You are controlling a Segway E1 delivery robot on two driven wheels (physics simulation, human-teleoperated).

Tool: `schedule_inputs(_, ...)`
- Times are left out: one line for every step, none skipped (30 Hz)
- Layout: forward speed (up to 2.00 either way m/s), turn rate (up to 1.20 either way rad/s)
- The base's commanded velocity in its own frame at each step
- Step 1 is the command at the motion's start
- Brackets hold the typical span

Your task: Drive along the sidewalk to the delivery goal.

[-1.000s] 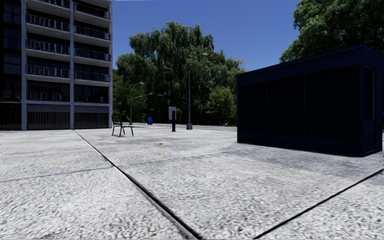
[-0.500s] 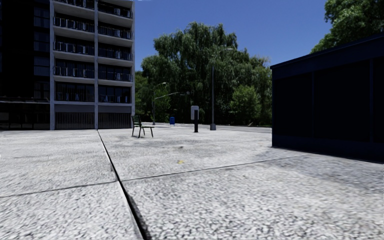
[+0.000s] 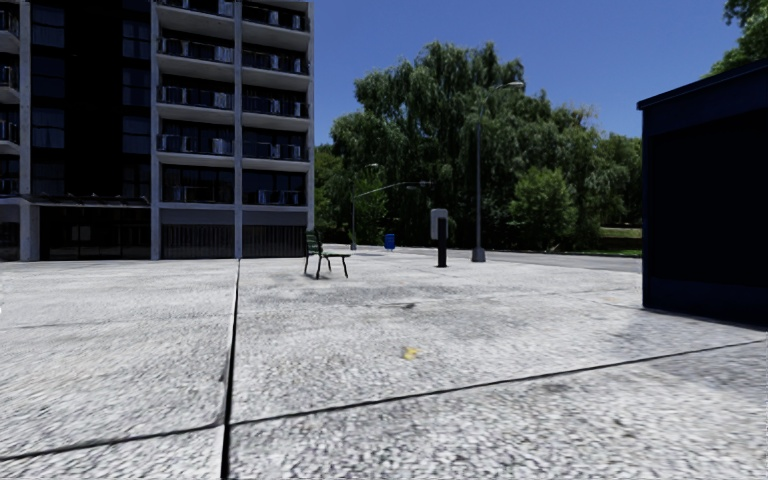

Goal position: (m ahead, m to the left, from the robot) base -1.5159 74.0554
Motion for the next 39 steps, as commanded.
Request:
schedule_inputs(1.88,0.37)
schedule_inputs(1.88,0.37)
schedule_inputs(1.88,0.37)
schedule_inputs(1.88,0.37)
schedule_inputs(1.88,0.37)
schedule_inputs(1.88,0.37)
schedule_inputs(1.88,0.37)
schedule_inputs(1.88,0.37)
schedule_inputs(1.89,0.37)
schedule_inputs(1.91,0.37)
schedule_inputs(1.94,0.37)
schedule_inputs(1.94,0.37)
schedule_inputs(1.96,0.37)
schedule_inputs(2.00,0.37)
schedule_inputs(2.00,0.37)
schedule_inputs(2.00,0.37)
schedule_inputs(2.00,0.37)
schedule_inputs(2.00,0.37)
schedule_inputs(2.00,0.37)
schedule_inputs(2.00,0.37)
schedule_inputs(2.00,0.37)
schedule_inputs(2.00,0.37)
schedule_inputs(2.00,0.37)
schedule_inputs(2.00,0.37)
schedule_inputs(2.00,0.38)
schedule_inputs(2.00,0.38)
schedule_inputs(2.00,0.38)
schedule_inputs(2.00,0.38)
schedule_inputs(2.00,0.38)
schedule_inputs(2.00,0.38)
schedule_inputs(2.00,0.39)
schedule_inputs(2.00,0.39)
schedule_inputs(2.00,0.39)
schedule_inputs(2.00,0.39)
schedule_inputs(2.00,0.39)
schedule_inputs(2.00,0.40)
schedule_inputs(2.00,0.40)
schedule_inputs(2.00,0.40)
schedule_inputs(2.00,0.40)
